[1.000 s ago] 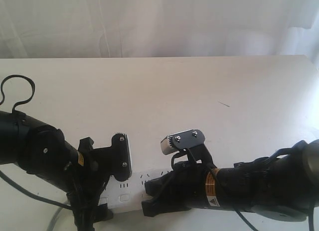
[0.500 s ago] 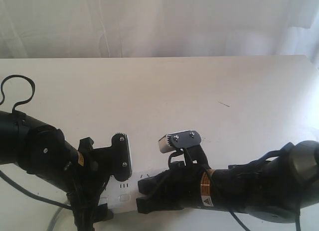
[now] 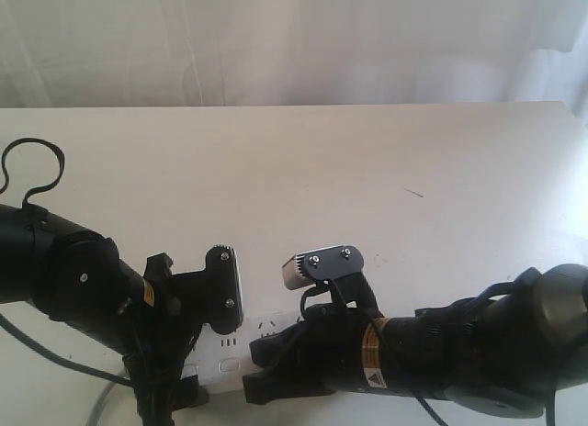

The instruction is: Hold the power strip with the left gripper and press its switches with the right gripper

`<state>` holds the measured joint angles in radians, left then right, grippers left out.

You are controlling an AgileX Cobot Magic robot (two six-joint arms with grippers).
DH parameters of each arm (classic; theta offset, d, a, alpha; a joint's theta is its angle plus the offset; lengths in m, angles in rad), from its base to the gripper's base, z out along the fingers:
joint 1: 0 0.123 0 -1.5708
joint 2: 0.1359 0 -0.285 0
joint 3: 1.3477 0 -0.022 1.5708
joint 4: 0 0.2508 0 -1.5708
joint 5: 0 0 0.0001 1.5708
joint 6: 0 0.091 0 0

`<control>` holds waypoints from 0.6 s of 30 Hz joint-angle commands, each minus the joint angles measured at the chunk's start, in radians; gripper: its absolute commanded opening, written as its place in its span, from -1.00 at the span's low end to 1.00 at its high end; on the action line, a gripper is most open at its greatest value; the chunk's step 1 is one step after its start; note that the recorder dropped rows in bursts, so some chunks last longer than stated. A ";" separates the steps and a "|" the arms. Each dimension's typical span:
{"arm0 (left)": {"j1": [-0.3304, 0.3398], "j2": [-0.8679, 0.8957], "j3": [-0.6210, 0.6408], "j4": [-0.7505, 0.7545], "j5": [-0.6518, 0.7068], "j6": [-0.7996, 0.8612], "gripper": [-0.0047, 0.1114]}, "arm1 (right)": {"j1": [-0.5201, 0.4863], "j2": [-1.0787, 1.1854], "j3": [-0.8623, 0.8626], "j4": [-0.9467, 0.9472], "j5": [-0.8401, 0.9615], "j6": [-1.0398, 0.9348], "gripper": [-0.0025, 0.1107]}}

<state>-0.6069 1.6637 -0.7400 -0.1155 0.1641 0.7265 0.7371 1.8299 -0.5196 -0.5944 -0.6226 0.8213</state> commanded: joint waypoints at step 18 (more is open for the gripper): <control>-0.005 0.052 0.029 0.027 0.047 0.011 -0.92 | 0.004 -0.032 0.020 0.001 0.185 -0.039 -0.96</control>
<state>-0.6069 1.6637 -0.7400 -0.1155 0.1641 0.7265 0.7450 1.7714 -0.5215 -0.5763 -0.5018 0.8066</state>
